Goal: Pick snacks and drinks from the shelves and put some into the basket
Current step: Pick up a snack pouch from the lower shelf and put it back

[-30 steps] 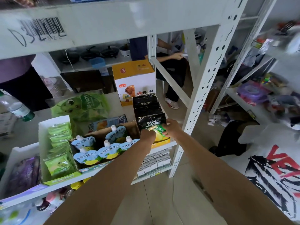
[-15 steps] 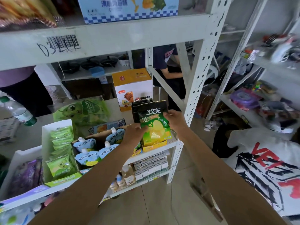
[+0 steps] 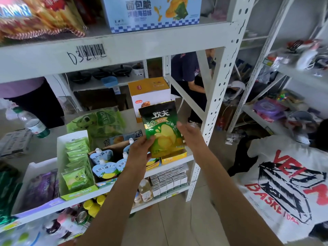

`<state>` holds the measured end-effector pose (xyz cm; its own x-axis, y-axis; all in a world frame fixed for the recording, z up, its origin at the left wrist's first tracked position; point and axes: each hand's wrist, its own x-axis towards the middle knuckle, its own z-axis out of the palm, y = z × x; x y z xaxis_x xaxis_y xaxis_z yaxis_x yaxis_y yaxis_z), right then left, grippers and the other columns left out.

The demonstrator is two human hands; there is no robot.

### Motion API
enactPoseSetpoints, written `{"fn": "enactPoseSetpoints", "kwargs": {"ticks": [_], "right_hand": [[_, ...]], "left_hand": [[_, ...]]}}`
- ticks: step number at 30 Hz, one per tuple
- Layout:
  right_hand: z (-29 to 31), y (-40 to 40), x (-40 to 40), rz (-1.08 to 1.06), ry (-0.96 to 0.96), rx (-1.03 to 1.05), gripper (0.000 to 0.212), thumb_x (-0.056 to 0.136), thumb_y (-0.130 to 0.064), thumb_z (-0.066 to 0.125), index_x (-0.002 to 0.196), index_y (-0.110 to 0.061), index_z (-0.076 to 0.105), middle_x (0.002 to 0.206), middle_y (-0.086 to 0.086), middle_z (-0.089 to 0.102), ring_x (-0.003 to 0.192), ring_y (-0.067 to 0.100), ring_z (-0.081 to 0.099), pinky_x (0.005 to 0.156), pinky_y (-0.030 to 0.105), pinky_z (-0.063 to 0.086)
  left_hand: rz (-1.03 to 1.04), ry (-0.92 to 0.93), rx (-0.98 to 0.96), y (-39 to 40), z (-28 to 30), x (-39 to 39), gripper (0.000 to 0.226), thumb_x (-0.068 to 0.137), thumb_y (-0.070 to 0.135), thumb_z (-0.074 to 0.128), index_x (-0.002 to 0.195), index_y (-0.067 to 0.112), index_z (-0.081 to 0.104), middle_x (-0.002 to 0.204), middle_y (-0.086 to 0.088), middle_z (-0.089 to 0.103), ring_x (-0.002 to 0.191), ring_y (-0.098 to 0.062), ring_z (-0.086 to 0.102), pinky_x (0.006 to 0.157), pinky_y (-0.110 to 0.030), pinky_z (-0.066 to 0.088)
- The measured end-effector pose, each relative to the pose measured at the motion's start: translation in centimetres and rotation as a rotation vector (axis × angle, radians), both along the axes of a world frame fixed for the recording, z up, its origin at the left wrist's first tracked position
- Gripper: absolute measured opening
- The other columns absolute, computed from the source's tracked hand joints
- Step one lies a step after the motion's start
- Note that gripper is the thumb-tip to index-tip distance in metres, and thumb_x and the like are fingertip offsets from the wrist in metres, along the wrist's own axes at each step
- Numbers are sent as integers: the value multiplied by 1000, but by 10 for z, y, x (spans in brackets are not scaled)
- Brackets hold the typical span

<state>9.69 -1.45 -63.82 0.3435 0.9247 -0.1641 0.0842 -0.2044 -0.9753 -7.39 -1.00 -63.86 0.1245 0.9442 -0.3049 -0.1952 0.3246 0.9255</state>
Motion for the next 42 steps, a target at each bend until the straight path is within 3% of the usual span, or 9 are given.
{"fn": "enactPoseSetpoints", "kwargs": {"ticks": [1, 4, 6, 12, 16, 19, 24, 37, 42], "right_hand": [[0, -4, -3, 21, 43, -27, 68, 83, -65, 57, 94, 1, 63, 79, 7, 57, 74, 21, 58, 85, 52, 56], [4, -20, -19, 52, 287, 16, 20, 96, -41, 56, 93, -25, 67, 107, 13, 66, 100, 27, 67, 87, 49, 57], [5, -26, -27, 42, 338, 93, 10, 98, -29, 57, 96, -28, 67, 117, 18, 65, 105, 32, 66, 82, 47, 59], [15, -36, -36, -68, 322, 187, 10, 95, -22, 61, 92, -23, 71, 104, 21, 69, 96, 37, 69, 70, 41, 61], [17, -39, -39, -129, 338, 188, 14, 95, -22, 62, 85, -25, 71, 96, 14, 71, 88, 30, 71, 72, 43, 61], [17, -41, -41, -138, 371, 160, 18, 97, -26, 58, 86, -23, 72, 98, 14, 71, 86, 26, 70, 66, 37, 59], [20, -46, -40, -63, 461, 160, 30, 101, -30, 50, 88, -17, 74, 98, 16, 71, 87, 27, 70, 70, 38, 58], [25, -53, -42, 9, 666, 143, 26, 101, -26, 48, 103, -12, 70, 100, 13, 73, 87, 23, 70, 61, 29, 59], [25, -54, -41, 18, 689, 146, 27, 101, -25, 48, 98, -15, 73, 100, 12, 73, 88, 24, 71, 62, 30, 59]], "left_hand": [[2, -14, 6, 1, 0, -2, 26, 98, 17, 57, 119, 5, 66, 118, -14, 69, 109, -31, 65, 85, -38, 57], [17, -21, 34, 1, 5, -5, 29, 97, 22, 59, 119, 4, 66, 119, -17, 69, 115, -35, 63, 100, -50, 51], [34, -8, 48, 0, 7, -6, 30, 97, 24, 59, 117, 4, 67, 116, -16, 70, 114, -36, 63, 102, -53, 48], [63, 32, 103, -4, 9, -8, 25, 96, 27, 60, 111, 12, 71, 108, -10, 74, 105, -29, 69, 95, -47, 54], [37, 72, 140, -6, 8, -9, 30, 92, 23, 66, 118, 8, 66, 109, -11, 73, 103, -27, 69, 91, -44, 56], [74, 64, 132, -9, 7, -12, 27, 91, 15, 68, 115, 5, 67, 107, -12, 74, 104, -30, 69, 93, -44, 55], [128, 15, 141, -16, 11, -21, 20, 91, 10, 66, 109, 3, 68, 95, -6, 74, 87, -17, 69, 66, -22, 57], [138, -69, 176, -26, 20, -28, 8, 92, 10, 64, 95, 14, 69, 83, 3, 73, 74, -6, 68, 59, -21, 54], [159, -100, 137, -27, 21, -28, 8, 92, 11, 63, 91, 17, 69, 89, 2, 72, 84, -13, 66, 62, -24, 55]]}}
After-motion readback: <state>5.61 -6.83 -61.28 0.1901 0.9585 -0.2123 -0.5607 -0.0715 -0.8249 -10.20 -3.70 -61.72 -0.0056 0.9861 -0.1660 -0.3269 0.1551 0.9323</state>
